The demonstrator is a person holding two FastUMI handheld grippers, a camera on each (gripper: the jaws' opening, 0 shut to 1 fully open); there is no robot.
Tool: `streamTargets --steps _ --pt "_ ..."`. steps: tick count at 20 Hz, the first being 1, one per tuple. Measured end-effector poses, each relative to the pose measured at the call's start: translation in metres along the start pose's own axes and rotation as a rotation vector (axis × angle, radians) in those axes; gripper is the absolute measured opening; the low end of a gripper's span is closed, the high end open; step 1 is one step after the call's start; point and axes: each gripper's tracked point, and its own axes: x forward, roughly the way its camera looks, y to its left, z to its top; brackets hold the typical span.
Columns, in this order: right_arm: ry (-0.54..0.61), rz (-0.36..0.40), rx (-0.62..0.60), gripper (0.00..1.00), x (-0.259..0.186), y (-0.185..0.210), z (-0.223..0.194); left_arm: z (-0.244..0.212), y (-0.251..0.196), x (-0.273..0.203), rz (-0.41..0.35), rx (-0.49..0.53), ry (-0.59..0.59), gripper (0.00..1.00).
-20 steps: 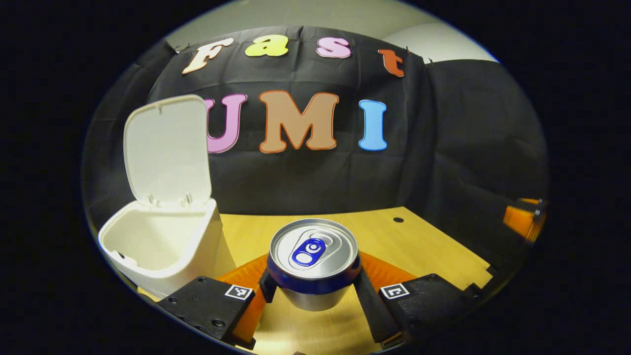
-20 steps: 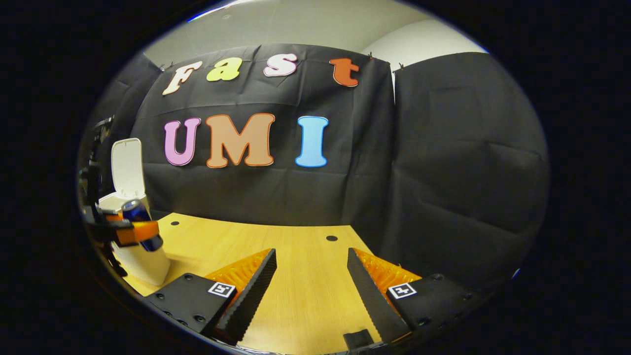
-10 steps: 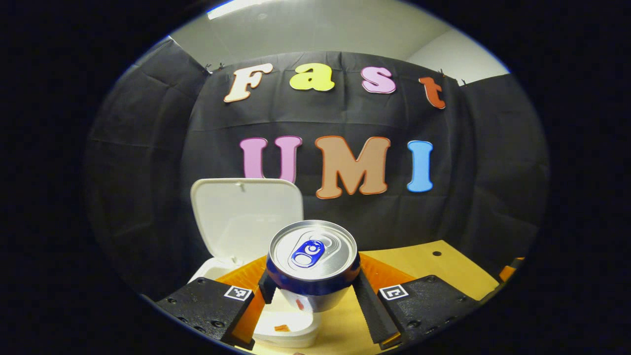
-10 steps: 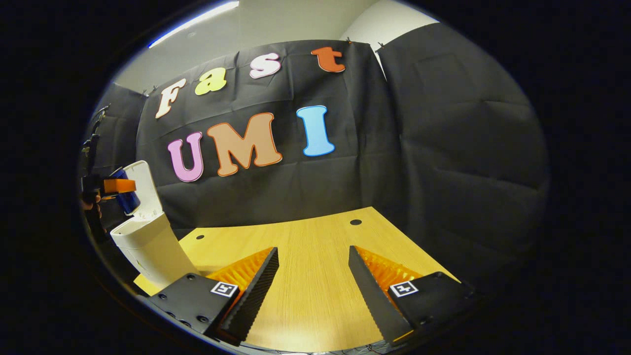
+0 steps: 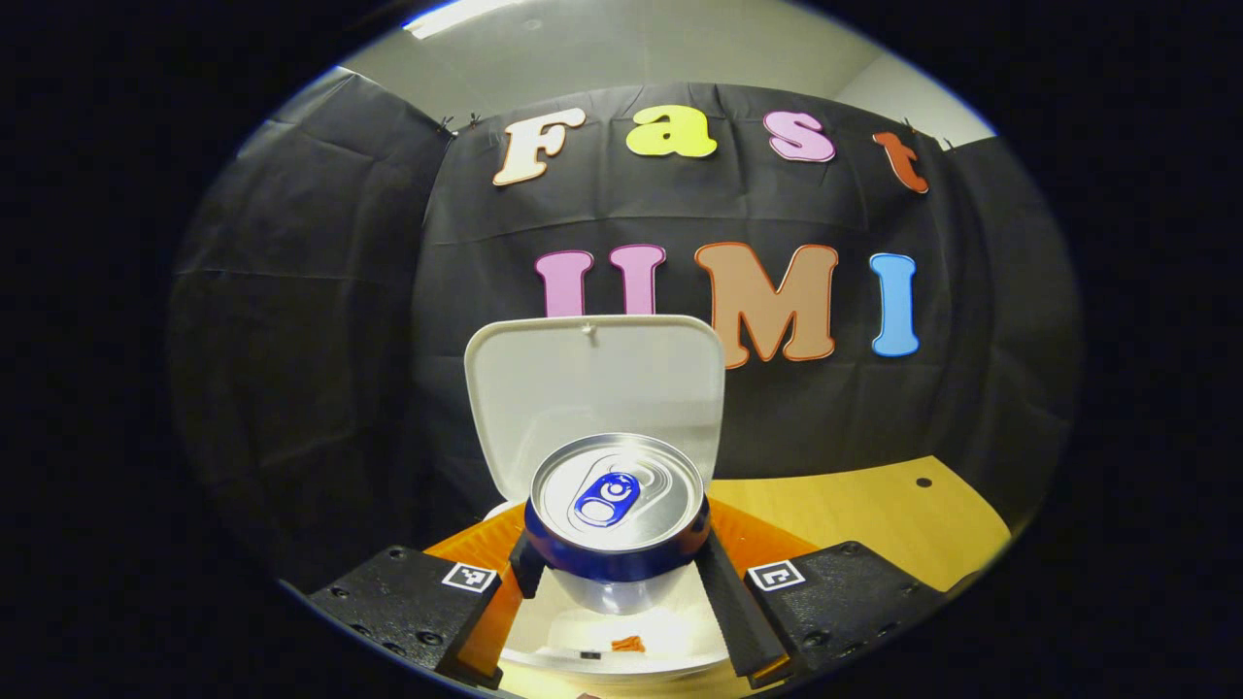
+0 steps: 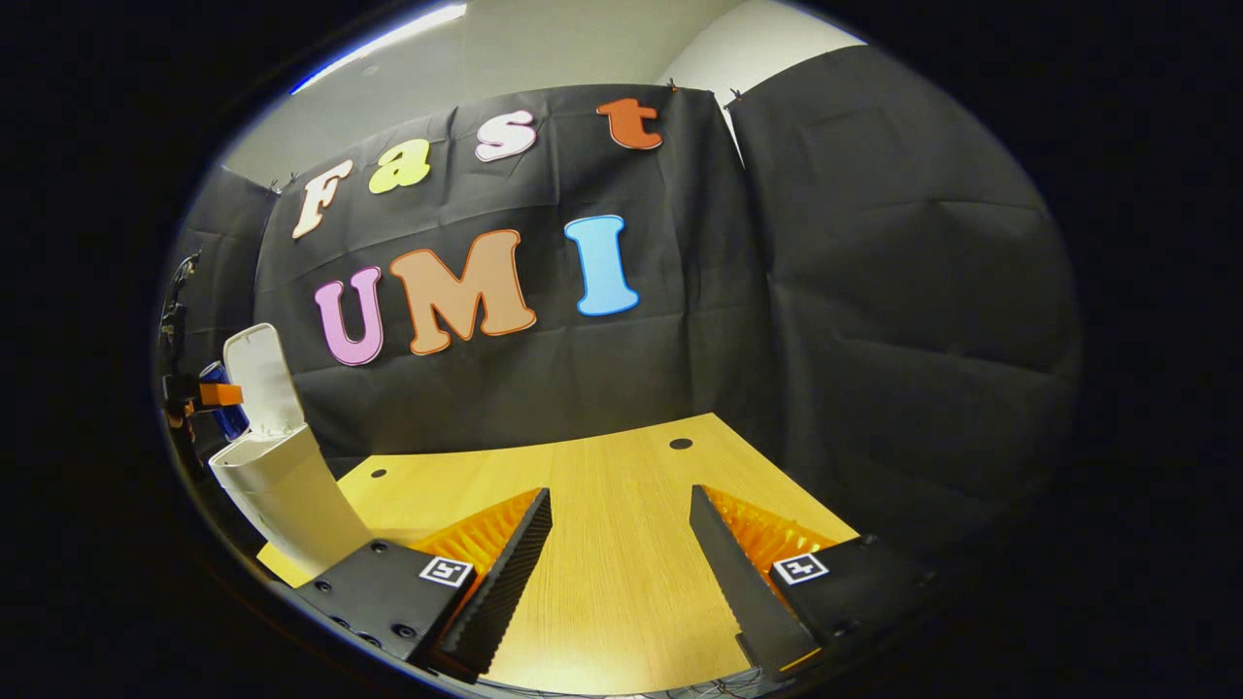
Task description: Press the lid of the desktop garbage bin to open it, pick up the crumpled paper on the desktop and throw it into the bin, then pick up the pop can on the desktop and drop it into the bin, and finally close the garbage bin lid.
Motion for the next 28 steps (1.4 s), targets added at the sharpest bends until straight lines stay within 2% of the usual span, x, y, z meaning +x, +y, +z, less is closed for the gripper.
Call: streamTargets --steps 3,4,5,11,17,18,21,22,23,24,28 --pt "0.0 -0.006 -0.001 0.96 -0.002 -0.004 0.001 -0.006 0.004 0.003 0.014 -0.023 0.013 0.81" --pt "-0.001 -0.008 -0.006 0.96 -0.001 -0.005 0.003 -0.004 0.003 0.002 0.016 -0.034 0.008 0.95" --pt "-0.003 -0.009 -0.01 0.96 -0.001 -0.005 0.004 -0.001 0.0 0.002 0.009 -0.039 -0.003 0.97" --pt "0.004 0.008 -0.005 0.96 0.004 -0.004 0.005 0.037 0.007 0.0 0.024 0.0 -0.072 0.96" --pt "0.007 0.006 -0.005 0.96 0.008 -0.005 0.004 0.09 0.009 0.008 0.006 0.016 -0.12 0.98" --pt "0.012 0.005 0.0 0.96 0.009 -0.006 0.003 0.103 0.014 0.013 0.018 0.016 -0.132 0.95" --pt "0.023 -0.007 0.006 0.96 0.01 -0.01 -0.001 0.135 0.025 0.026 0.032 -0.006 -0.155 0.99" --pt "0.027 -0.014 0.004 0.96 0.01 -0.014 -0.003 0.145 0.026 0.033 0.027 -0.013 -0.164 0.96" --pt "0.031 -0.026 0.002 0.96 0.009 -0.018 -0.005 0.152 0.029 0.04 0.028 -0.016 -0.172 0.99" --pt "0.033 -0.035 0.002 0.96 0.005 -0.025 -0.008 0.156 0.032 0.047 0.033 -0.013 -0.175 0.94" --pt "0.04 -0.061 0.008 0.96 0.001 -0.036 -0.008 0.17 0.042 0.073 0.044 0.019 -0.183 0.96"
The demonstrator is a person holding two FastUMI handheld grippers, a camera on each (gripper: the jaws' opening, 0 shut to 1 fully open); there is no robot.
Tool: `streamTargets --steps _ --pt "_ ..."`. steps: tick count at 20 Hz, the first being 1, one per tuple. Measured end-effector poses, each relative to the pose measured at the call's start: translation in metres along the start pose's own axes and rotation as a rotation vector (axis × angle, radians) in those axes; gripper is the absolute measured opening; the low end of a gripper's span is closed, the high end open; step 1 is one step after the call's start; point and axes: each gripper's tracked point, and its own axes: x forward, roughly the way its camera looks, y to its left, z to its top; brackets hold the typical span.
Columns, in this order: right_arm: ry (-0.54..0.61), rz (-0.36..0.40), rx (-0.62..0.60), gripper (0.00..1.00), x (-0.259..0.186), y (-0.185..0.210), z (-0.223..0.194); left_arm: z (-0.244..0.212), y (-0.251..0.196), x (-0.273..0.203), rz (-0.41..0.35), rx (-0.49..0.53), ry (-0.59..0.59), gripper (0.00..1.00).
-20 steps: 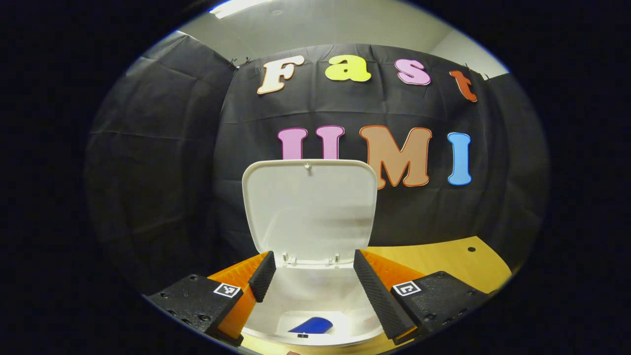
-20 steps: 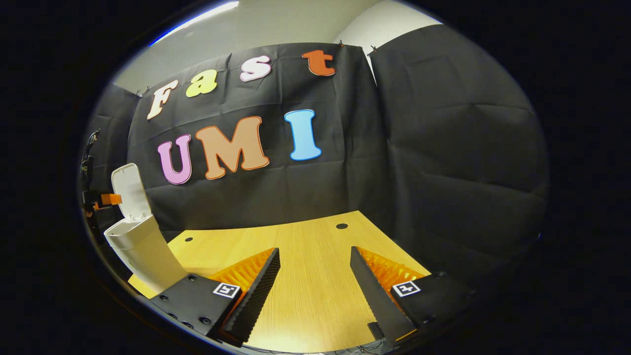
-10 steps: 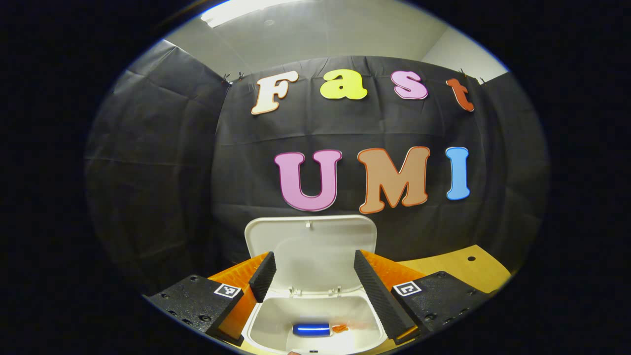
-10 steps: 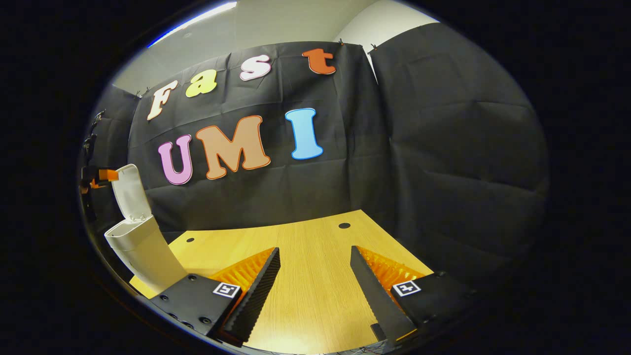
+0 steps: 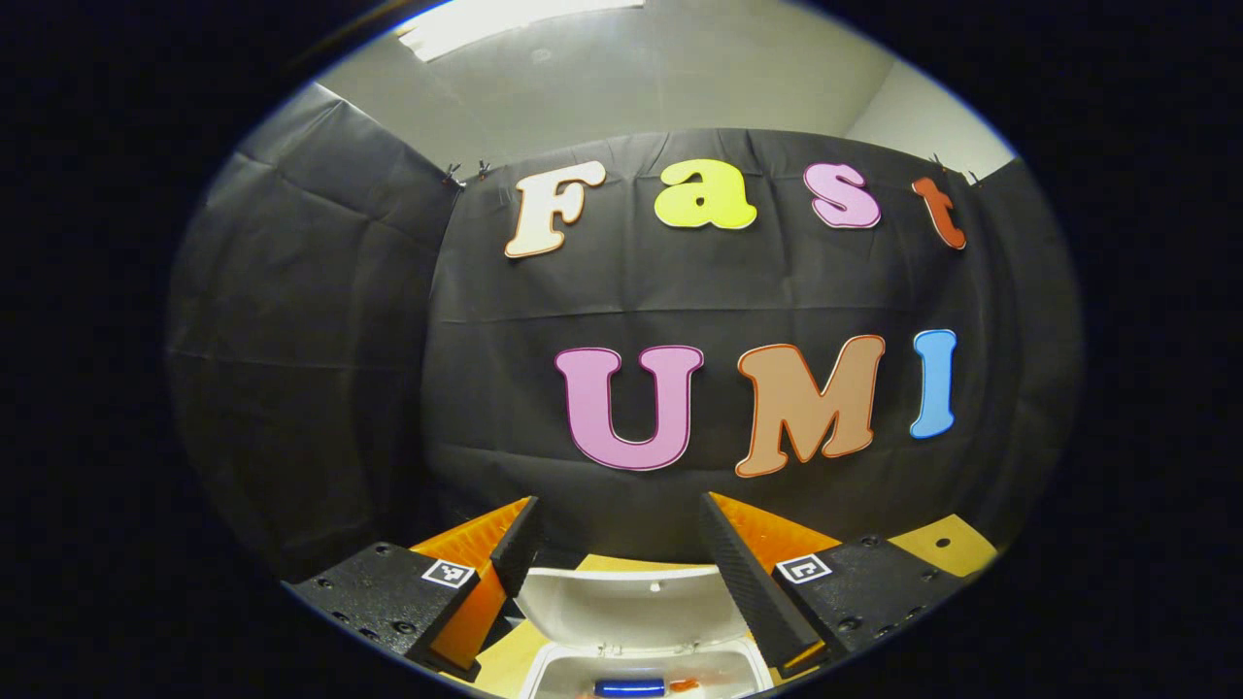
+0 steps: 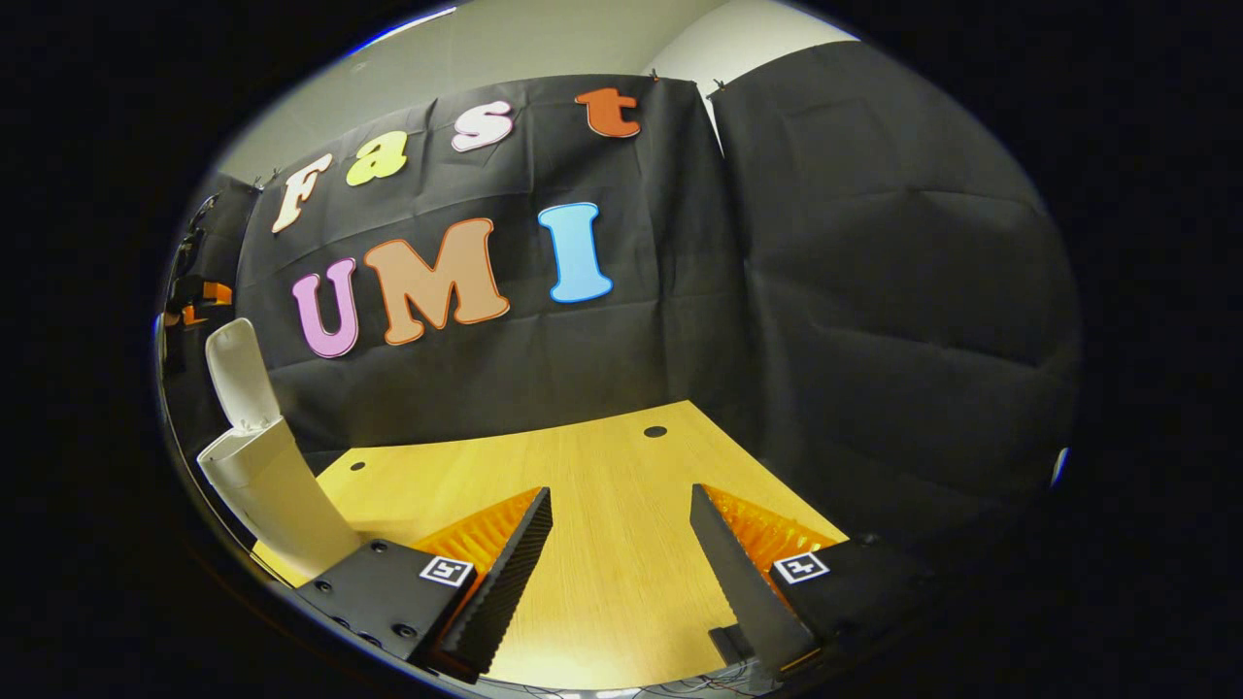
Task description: Press the lid of the desktop garbage bin to open it, pick up the crumpled paper on the desktop and throw it into the bin, then pick up the pop can on the desktop and drop it into the bin, and finally close the garbage bin lid.
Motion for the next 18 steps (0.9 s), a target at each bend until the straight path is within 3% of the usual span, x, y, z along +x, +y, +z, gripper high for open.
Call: streamTargets --steps 4,7,8,11,18 --pt "-0.001 -0.009 0.0 0.96 -0.001 -0.003 0.003 -0.023 -0.007 0.025 -0.043 -0.046 0.067 0.99" --pt "-0.008 -0.016 -0.011 0.96 -0.003 -0.003 0.008 -0.055 -0.002 0.027 -0.024 -0.06 0.139 0.97" --pt "-0.01 -0.019 -0.014 0.96 -0.003 -0.005 0.008 -0.047 0.0 0.027 -0.025 -0.025 0.087 1.0" --pt "-0.005 -0.016 -0.007 0.96 -0.003 -0.003 0.006 -0.044 -0.007 0.02 -0.062 -0.027 0.058 0.91" --pt "0.004 0.023 -0.018 0.96 -0.003 0.012 0.002 -0.05 -0.008 -0.015 -0.079 -0.038 0.044 0.93"
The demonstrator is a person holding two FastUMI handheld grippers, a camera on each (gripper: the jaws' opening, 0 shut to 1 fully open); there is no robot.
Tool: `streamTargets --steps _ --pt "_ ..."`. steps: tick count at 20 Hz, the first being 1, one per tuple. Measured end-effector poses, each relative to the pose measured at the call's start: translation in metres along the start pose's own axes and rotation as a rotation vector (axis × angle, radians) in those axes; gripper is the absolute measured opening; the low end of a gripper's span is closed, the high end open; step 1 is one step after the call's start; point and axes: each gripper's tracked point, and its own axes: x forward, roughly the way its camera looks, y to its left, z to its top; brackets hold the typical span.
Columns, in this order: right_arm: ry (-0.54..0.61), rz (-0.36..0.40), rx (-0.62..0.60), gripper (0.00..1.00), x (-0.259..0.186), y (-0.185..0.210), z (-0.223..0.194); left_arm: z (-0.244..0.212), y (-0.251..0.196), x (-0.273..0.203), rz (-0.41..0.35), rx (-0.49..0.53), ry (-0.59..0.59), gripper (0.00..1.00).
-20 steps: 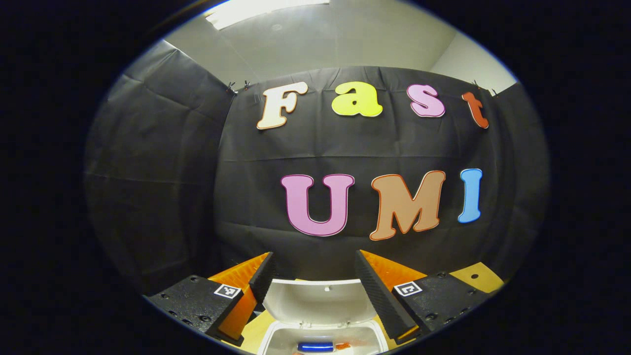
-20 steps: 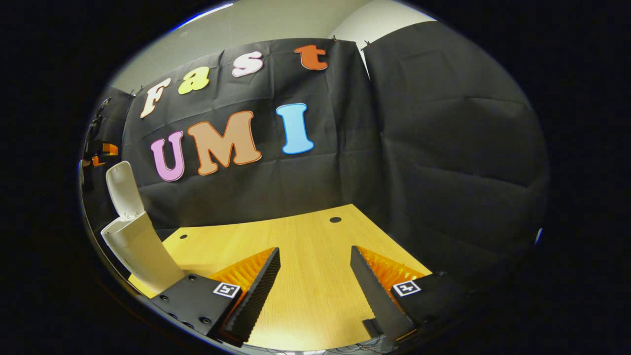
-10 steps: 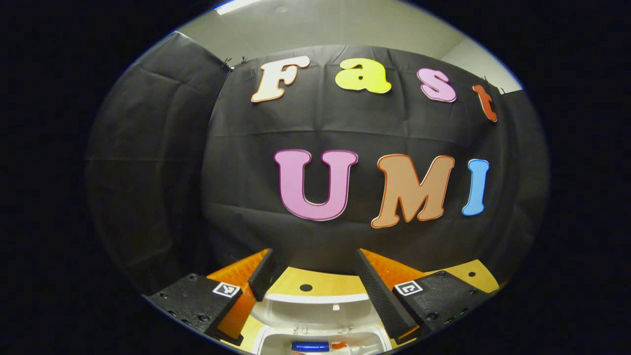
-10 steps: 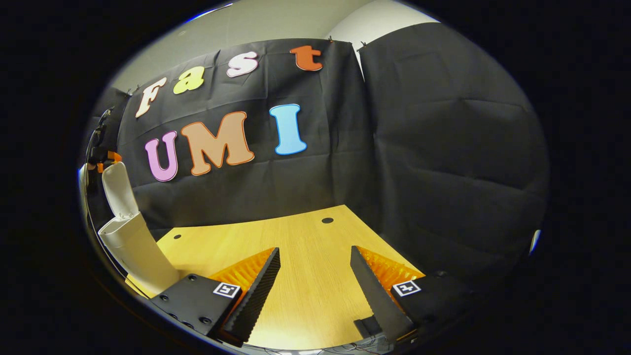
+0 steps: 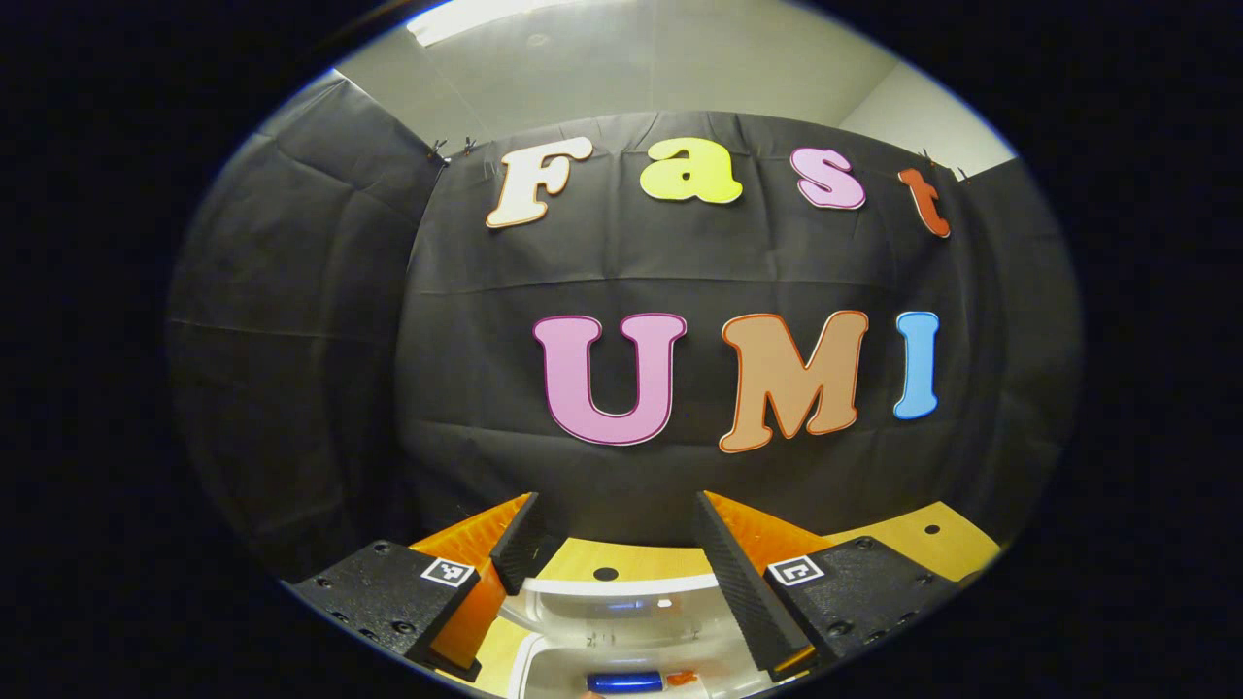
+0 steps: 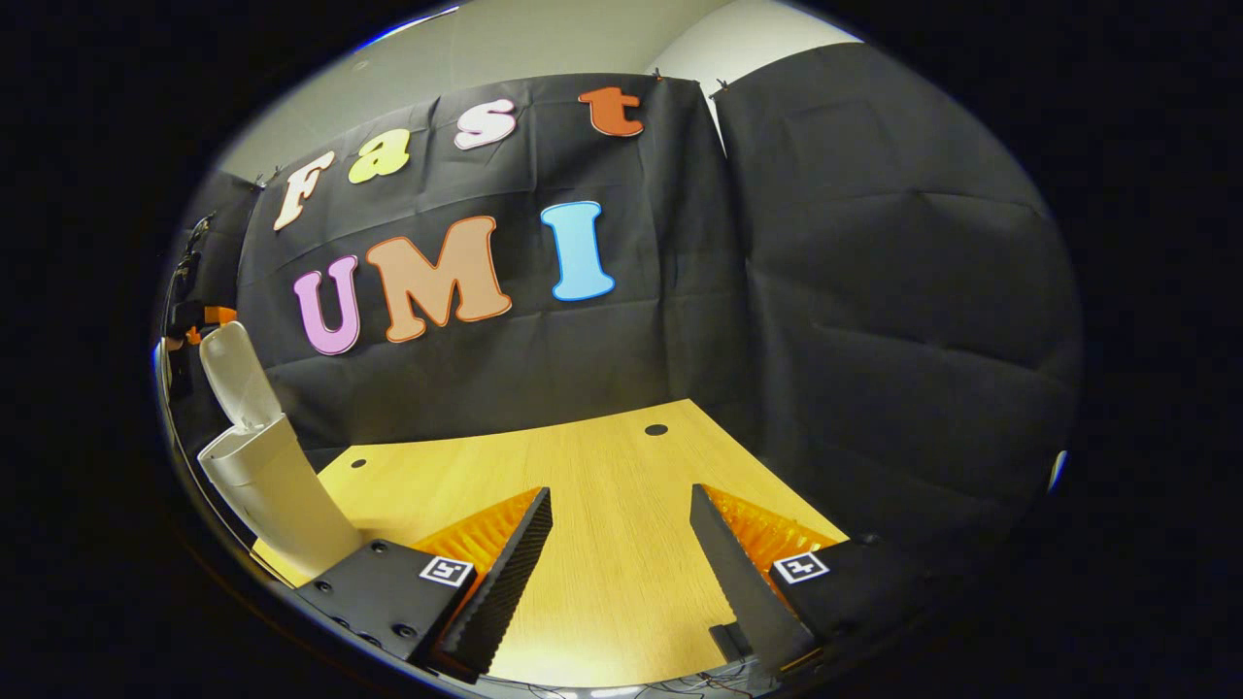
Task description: Press the lid of the desktop garbage bin to open it, pick up the crumpled paper on the desktop and throw it into the bin, then pick up the pop can on the desktop and drop it into the bin, and finally close the garbage bin lid.
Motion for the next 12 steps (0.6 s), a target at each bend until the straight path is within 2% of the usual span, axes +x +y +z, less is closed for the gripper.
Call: streamTargets --steps 8,12 --pt "0.011 0.05 -0.038 0.94 -0.001 0.019 -0.001 -0.024 -0.004 -0.047 0.005 0.005 -0.039 0.94" --pt "0.004 0.064 -0.051 0.96 -0.003 0.027 0.003 -0.056 -0.009 -0.071 -0.004 0.015 -0.027 0.93"
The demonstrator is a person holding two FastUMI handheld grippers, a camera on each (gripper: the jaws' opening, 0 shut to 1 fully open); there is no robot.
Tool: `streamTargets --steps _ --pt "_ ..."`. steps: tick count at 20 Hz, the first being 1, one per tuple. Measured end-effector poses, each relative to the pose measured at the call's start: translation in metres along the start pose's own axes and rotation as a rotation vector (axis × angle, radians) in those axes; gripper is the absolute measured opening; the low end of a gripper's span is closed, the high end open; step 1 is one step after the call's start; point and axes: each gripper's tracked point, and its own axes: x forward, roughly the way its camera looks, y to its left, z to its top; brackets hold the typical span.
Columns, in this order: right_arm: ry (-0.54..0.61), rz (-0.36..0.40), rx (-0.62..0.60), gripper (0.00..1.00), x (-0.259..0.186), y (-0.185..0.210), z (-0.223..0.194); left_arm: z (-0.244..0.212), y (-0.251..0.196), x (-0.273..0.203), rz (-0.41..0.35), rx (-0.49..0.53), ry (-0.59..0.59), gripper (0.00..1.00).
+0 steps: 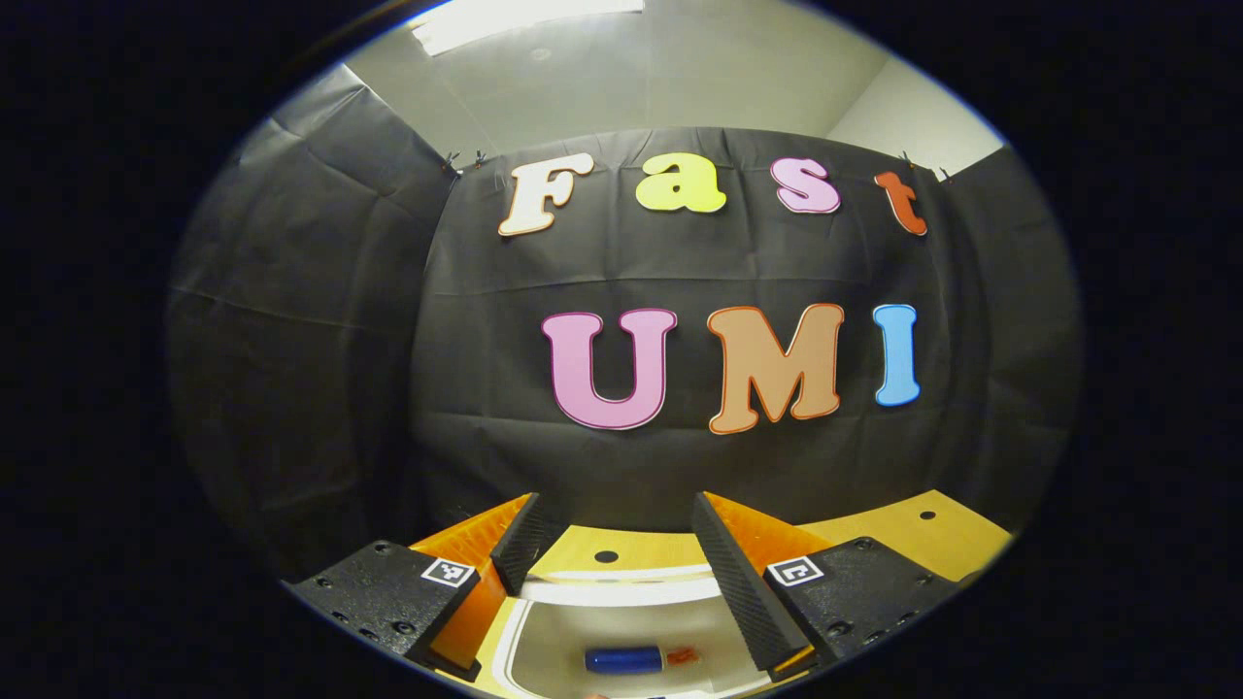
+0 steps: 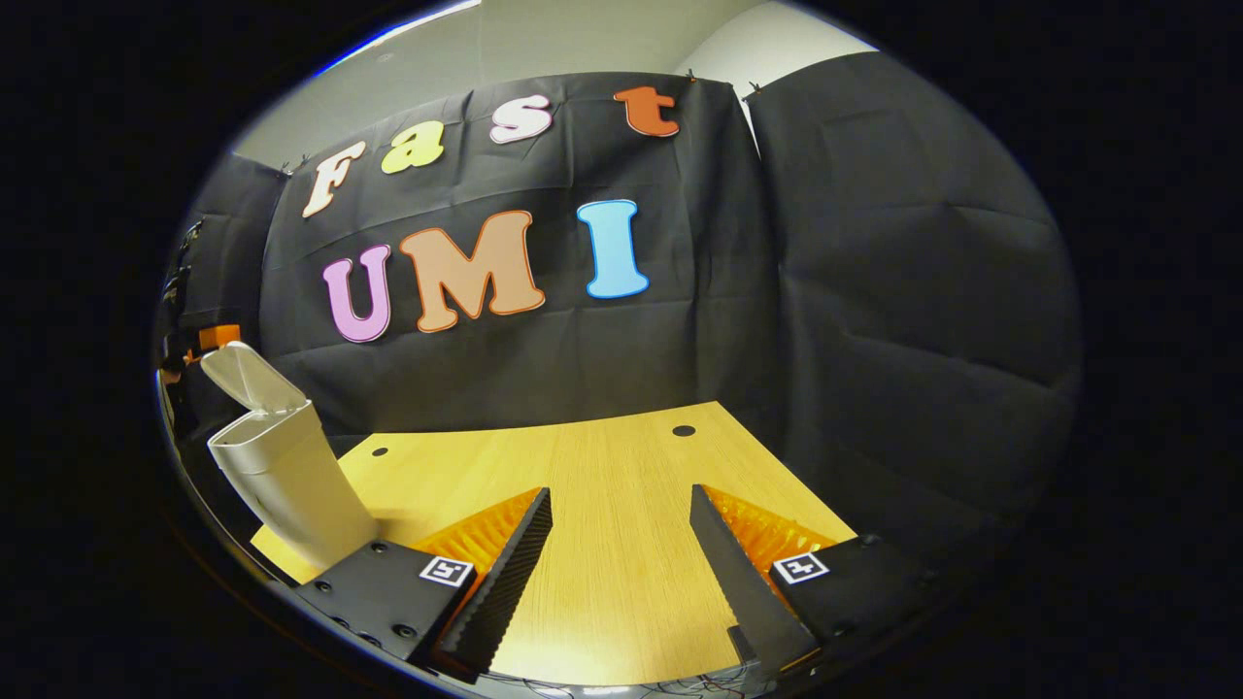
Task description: Press the lid of the desktop garbage bin to open it, pick up the crumpled paper on the desktop and throw it into the bin, then pick up the pop can on the desktop and drop it into the bin, and finally close the garbage bin lid.
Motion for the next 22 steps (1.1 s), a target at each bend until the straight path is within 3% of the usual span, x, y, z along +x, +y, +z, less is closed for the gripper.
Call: streamTargets --steps 6,11,18,22 --pt "0.007 0.006 -0.025 0.96 -0.001 0.008 0.0 -0.05 -0.013 -0.017 -0.035 -0.056 0.042 0.93" --pt "0.013 0.01 -0.059 0.96 -0.002 0.013 0.002 -0.09 -0.013 -0.023 -0.007 -0.028 0.09 0.94" --pt "0.031 0.009 -0.082 0.96 -0.001 0.013 -0.003 -0.103 -0.012 -0.024 0.045 -0.037 0.036 0.95" --pt "0.05 0.0 -0.085 0.96 -0.004 0.01 -0.011 -0.1 -0.013 -0.026 0.04 0.018 -0.008 0.95"
